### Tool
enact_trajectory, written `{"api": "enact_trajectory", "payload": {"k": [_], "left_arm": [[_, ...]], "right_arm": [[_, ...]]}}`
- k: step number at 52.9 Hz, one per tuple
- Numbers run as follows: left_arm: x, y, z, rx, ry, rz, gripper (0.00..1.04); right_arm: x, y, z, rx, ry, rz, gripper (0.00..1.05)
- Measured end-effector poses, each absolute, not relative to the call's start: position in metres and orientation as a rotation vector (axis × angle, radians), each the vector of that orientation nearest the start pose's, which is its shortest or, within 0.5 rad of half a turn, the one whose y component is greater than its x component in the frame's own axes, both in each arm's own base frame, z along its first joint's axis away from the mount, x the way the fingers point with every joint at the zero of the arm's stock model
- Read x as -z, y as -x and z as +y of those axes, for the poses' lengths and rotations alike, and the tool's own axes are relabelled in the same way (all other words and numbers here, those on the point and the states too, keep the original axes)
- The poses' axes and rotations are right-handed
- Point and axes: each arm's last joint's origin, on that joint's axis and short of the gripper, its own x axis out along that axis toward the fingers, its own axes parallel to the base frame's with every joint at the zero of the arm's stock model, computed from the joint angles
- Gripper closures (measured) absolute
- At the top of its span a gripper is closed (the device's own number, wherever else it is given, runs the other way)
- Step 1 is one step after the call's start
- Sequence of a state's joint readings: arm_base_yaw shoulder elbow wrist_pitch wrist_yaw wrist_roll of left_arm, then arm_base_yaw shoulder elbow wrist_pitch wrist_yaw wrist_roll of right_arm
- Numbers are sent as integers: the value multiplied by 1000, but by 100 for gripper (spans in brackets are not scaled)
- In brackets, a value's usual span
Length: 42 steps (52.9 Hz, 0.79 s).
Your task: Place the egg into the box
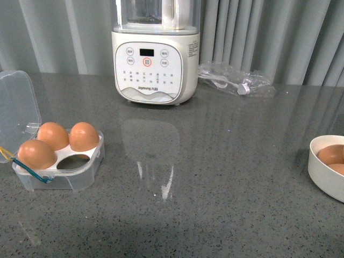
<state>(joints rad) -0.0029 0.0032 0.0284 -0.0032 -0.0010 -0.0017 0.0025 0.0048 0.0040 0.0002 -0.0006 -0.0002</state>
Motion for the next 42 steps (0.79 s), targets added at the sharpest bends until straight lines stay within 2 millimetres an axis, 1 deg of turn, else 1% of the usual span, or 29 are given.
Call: {"api": "enact_trajectory", "payload": {"k": [42], "left_arm": [[-173,-96,0,2,2,-22,7]], "right_arm": [[-165,-98,0,-3,0,1,7]]}}
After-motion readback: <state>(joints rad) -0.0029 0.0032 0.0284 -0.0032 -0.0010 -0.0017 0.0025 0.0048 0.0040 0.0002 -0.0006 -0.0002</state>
